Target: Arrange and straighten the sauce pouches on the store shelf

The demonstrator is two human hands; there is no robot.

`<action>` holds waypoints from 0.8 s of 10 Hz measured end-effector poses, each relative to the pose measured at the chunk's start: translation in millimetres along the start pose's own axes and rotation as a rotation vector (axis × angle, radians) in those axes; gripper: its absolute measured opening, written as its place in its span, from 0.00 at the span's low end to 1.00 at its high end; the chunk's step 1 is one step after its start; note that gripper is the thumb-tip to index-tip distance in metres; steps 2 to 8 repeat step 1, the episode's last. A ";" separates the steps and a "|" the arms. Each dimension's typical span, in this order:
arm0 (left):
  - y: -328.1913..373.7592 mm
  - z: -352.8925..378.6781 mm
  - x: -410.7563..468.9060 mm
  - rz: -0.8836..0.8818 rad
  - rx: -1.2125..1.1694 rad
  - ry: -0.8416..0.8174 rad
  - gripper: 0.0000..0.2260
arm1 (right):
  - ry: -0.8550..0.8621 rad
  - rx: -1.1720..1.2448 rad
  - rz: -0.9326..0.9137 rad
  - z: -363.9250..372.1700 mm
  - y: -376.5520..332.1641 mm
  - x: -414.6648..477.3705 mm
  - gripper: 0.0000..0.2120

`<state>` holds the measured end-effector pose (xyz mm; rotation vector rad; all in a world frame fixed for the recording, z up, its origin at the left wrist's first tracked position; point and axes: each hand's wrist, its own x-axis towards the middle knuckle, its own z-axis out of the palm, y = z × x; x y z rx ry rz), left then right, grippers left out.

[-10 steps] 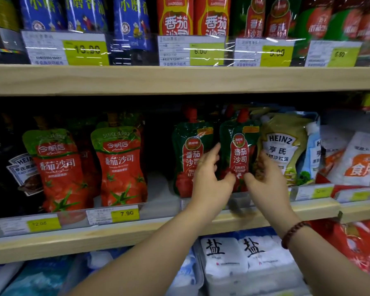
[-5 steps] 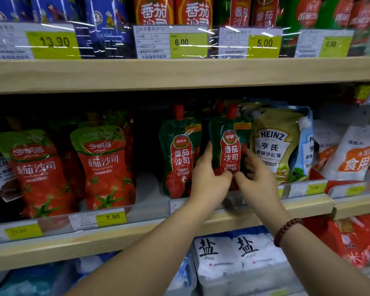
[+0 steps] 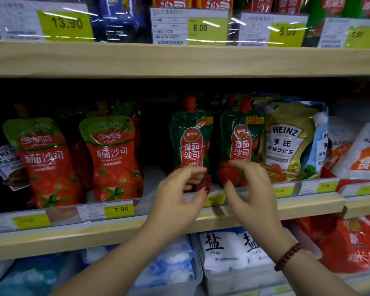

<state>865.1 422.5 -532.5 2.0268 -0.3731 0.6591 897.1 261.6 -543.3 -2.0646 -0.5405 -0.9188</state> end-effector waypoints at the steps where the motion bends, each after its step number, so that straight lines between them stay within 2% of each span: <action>1: -5.5 -20.7 -9.0 0.015 0.033 0.049 0.13 | -0.025 0.011 -0.008 12.9 -8.2 -3.7 0.13; 8: -5.5 -20.7 -9.0 0.015 0.033 0.049 0.13 | -0.025 0.011 -0.008 12.9 -8.2 -3.7 0.13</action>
